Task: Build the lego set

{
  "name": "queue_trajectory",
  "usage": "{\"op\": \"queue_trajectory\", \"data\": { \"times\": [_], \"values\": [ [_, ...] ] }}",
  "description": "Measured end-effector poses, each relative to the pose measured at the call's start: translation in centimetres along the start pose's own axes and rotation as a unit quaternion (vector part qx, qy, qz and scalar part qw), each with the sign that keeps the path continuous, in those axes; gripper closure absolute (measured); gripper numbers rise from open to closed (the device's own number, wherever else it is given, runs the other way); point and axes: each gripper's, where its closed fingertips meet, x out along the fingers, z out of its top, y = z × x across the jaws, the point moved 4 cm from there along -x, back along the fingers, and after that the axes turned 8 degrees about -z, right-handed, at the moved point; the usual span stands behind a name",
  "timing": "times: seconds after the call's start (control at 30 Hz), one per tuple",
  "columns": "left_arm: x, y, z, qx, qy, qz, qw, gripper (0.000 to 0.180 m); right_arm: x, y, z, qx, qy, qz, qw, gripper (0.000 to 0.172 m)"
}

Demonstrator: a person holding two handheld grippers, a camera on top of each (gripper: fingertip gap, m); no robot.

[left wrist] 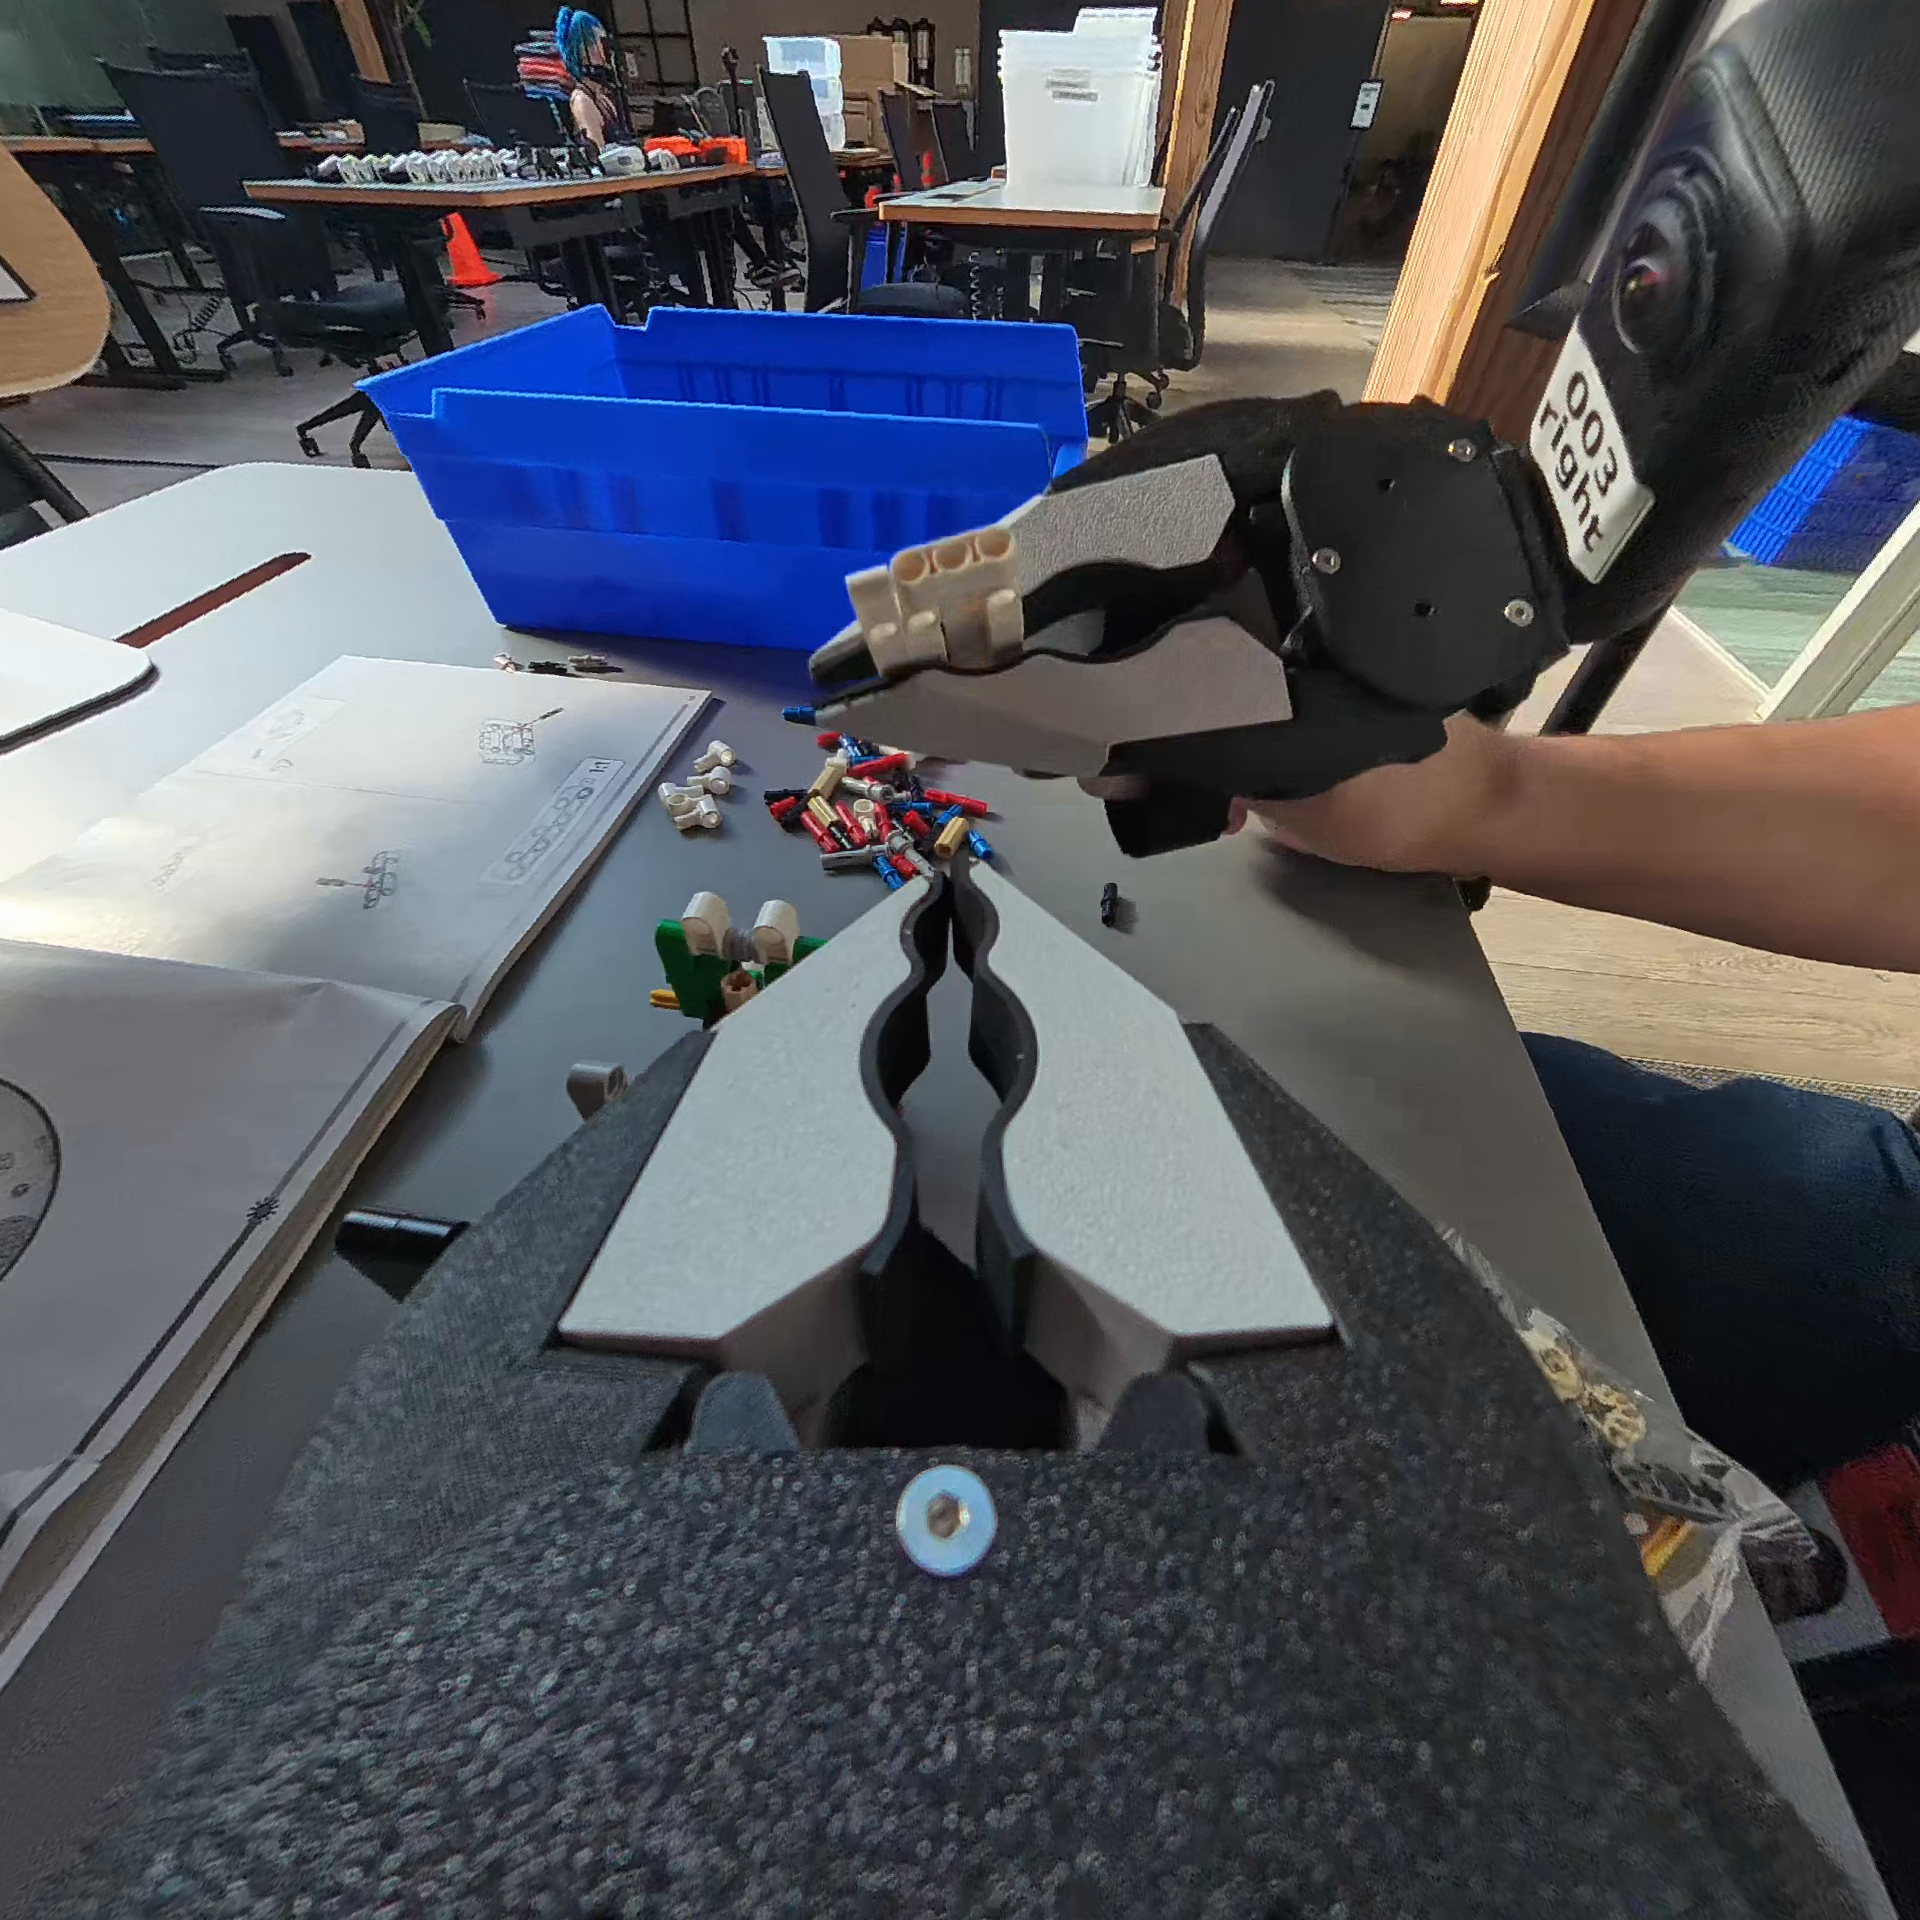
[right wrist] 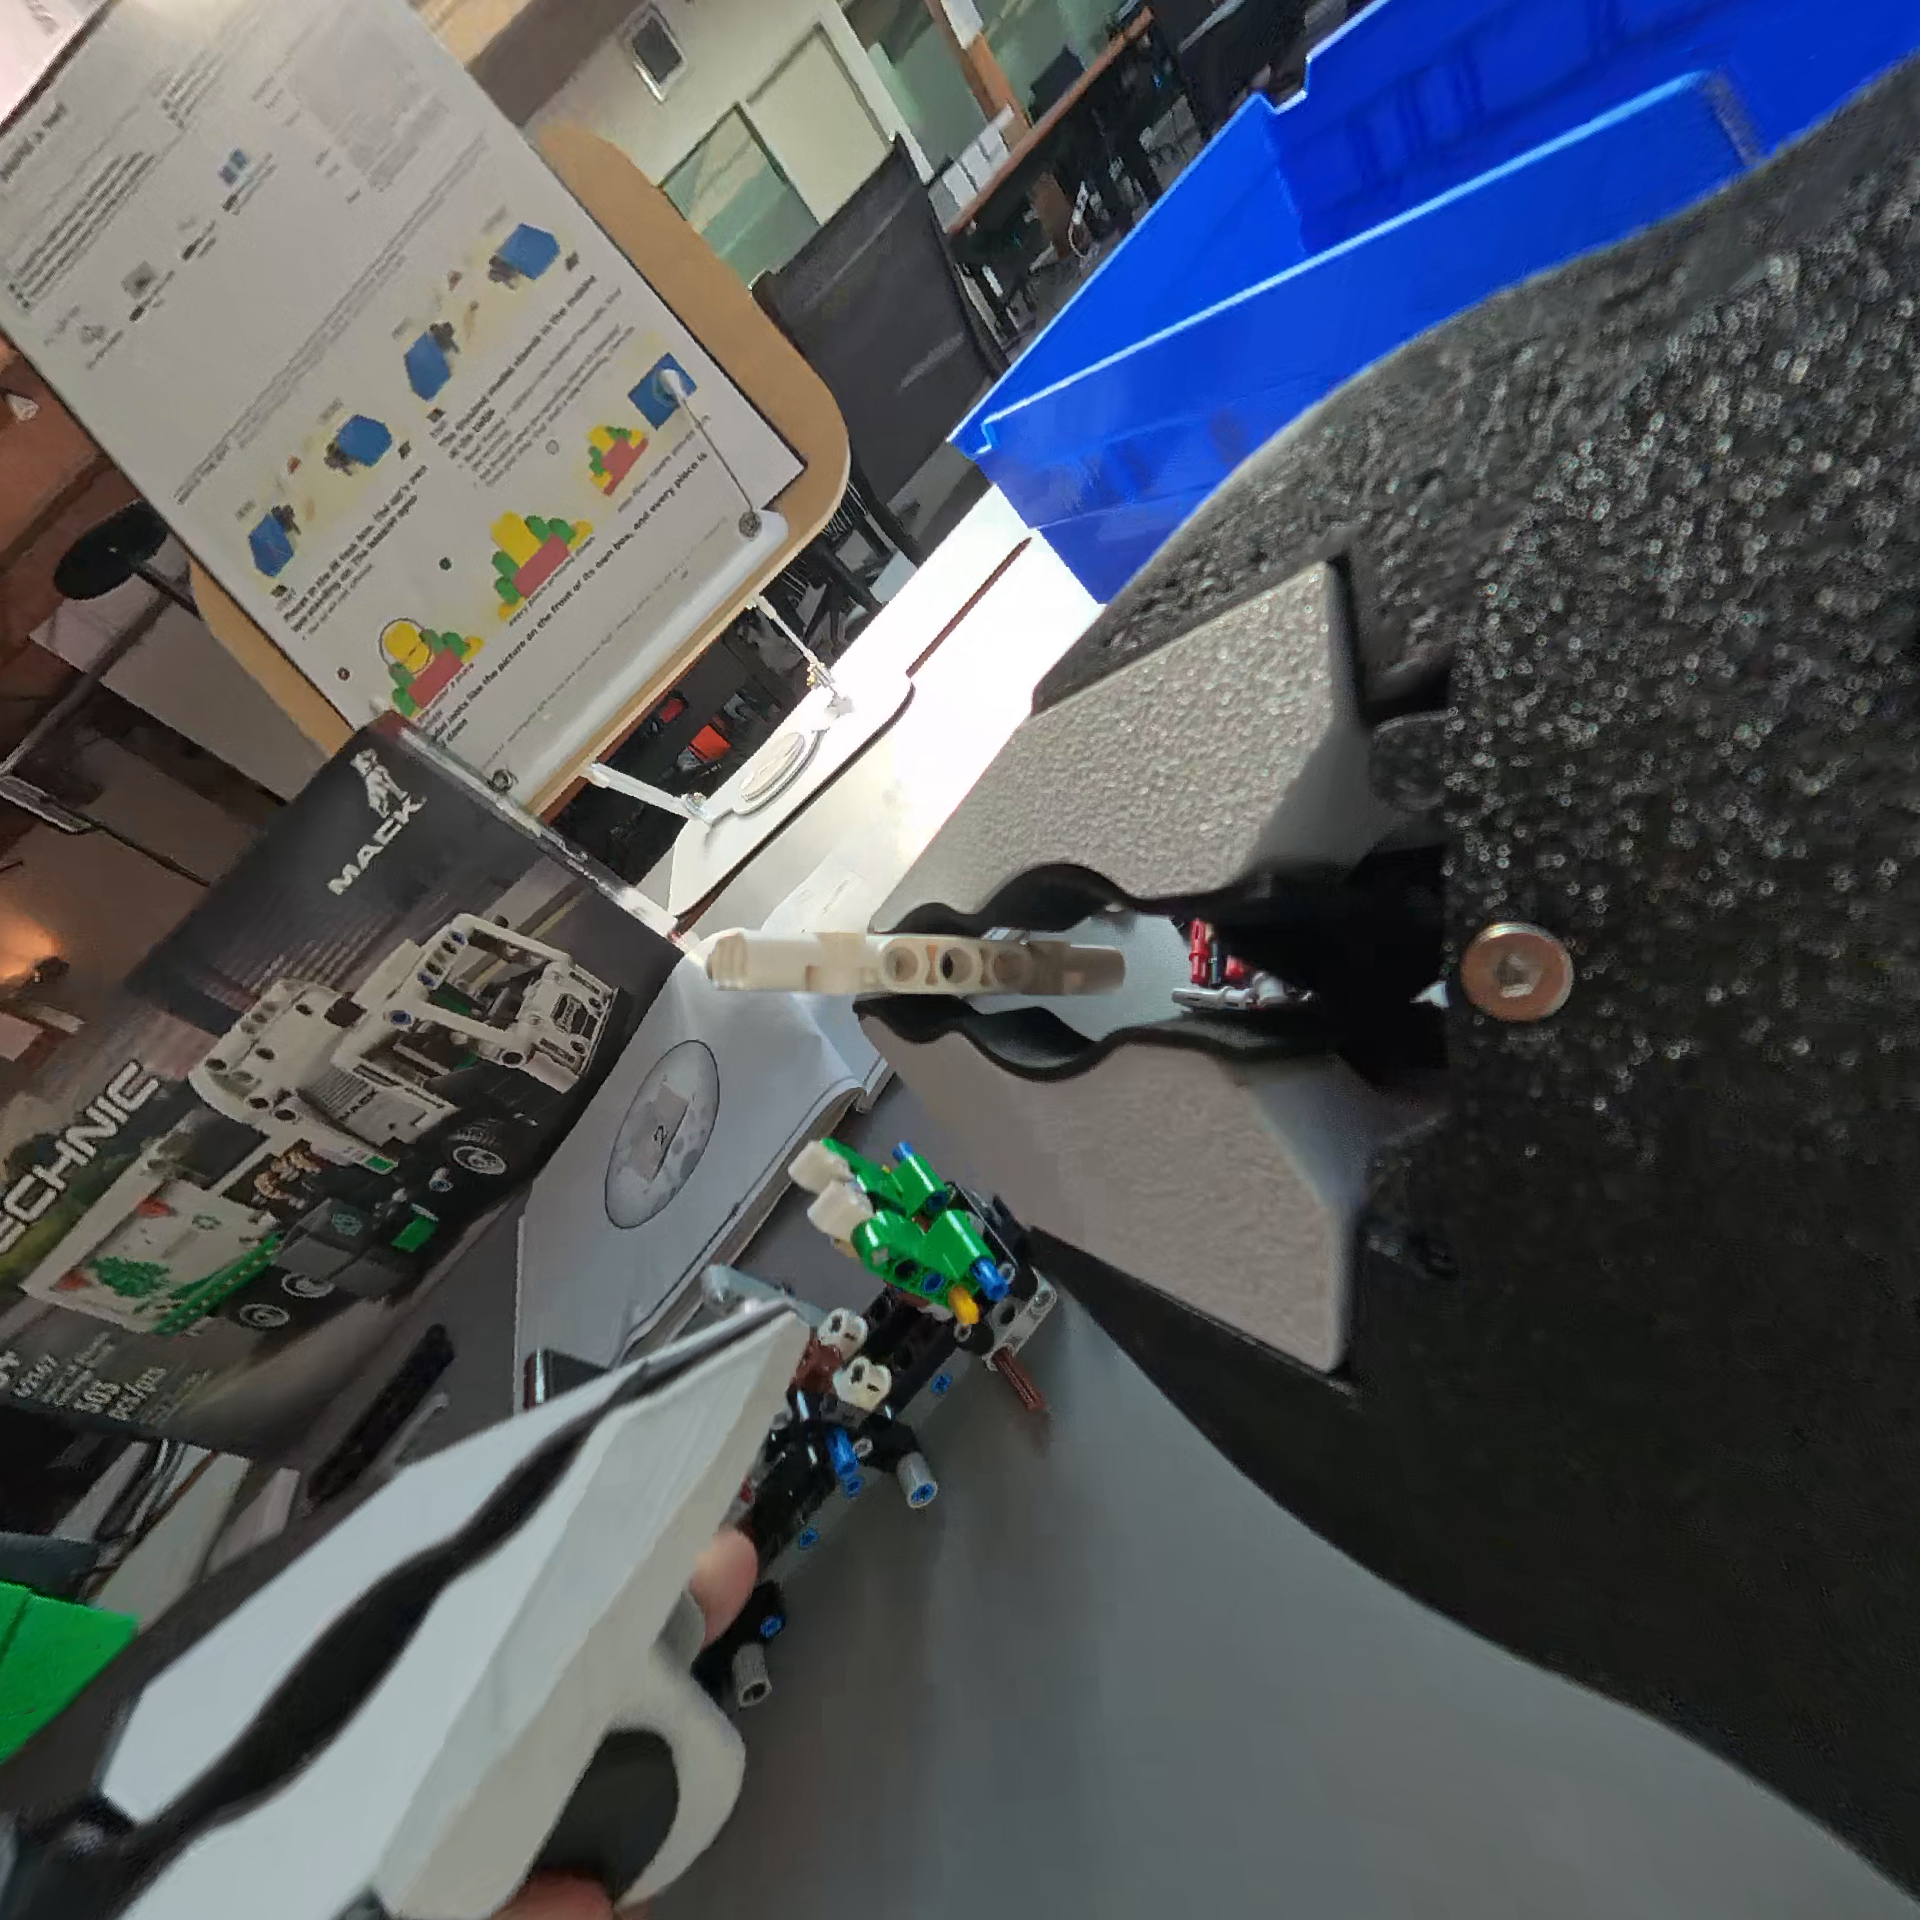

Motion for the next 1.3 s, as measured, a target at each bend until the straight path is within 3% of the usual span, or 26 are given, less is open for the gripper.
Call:
{"op": "queue_trajectory", "data": {
  "times": [0.17, 0.33, 0.43, 0.6, 0.7, 0.8, 0.83, 0.9, 0.93, 1.13, 1.17, 1.23, 1.3],
  "values": [
    [0.0, -0.1, 0.1, 0.026, -0.002, 0.022, 0.999, 0.18, -0.3, -3.2, -0.5, 0.119, -0.015, -0.026, 0.992, 0.165],
    [0.2, -0.6, 0.3, 0.046, -0.005, 0.023, 0.999, 0.18, -0.1, -4.0, -0.8, 0.127, -0.013, -0.049, 0.991, 0.165],
    [0.2, -1.1, 0.4, 0.056, -0.009, 0.017, 0.998, 0.18, -0.6, -4.7, -0.6, 0.198, -0.047, -0.022, 0.979, 0.165],
    [0.5, -1.8, 0.5, 0.075, -0.015, 0.008, 0.997, 0.179, -1.3, -7.0, -0.7, 0.24, -0.051, -0.08, 0.966, 0.165],
    [0.8, -2.2, 0.5, 0.083, -0.013, 0.003, 0.996, 0.178, -1.0, -5.6, -0.7, 0.21, -0.031, -0.05, 0.976, 0.165],
    [1.0, -2.4, 0.4, 0.098, -0.007, 0.009, 0.995, 0.177, -0.6, -2.9, -0.9, 0.192, -0.002, 0.037, 0.981, 0.165],
    [0.9, -2.4, 0.4, 0.103, -0.006, 0.015, 0.995, 0.175, -0.9, -1.6, -1.0, 0.185, 0.011, 0.094, 0.978, 0.165],
    [0.8, -2.3, 0.3, 0.106, -0.005, 0.023, 0.994, 0.174, -2.7, 1.4, -2.7, 0.157, 0.131, 0.227, 0.952, 0.165],
    [0.7, -2.4, 0.4, 0.106, -0.008, 0.021, 0.994, 0.171, -3.7, 2.1, -3.7, 0.133, 0.182, 0.254, 0.941, 0.165],
    [0.7, -2.6, 0.8, 0.068, -0.029, -0.038, 0.997, 0.155, -6.6, 3.1, -5.4, 0.082, 0.31, 0.337, 0.885, 0.165],
    [0.8, -2.8, 0.7, 0.065, -0.027, -0.051, 0.996, 0.155, -6.8, 2.5, -5.6, 0.071, 0.326, 0.338, 0.88, 0.165],
    [1.1, -3.1, 0.5, 0.066, -0.015, -0.069, 0.995, 0.156, -7.3, 2.1, -6.4, 0.068, 0.385, 0.377, 0.84, 0.164],
    [1.3, -3.4, 0.3, 0.075, -0.004, -0.072, 0.995, 0.157, -6.6, 1.7, -6.5, 0.044, 0.409, 0.389, 0.824, 0.165]
  ]
}}
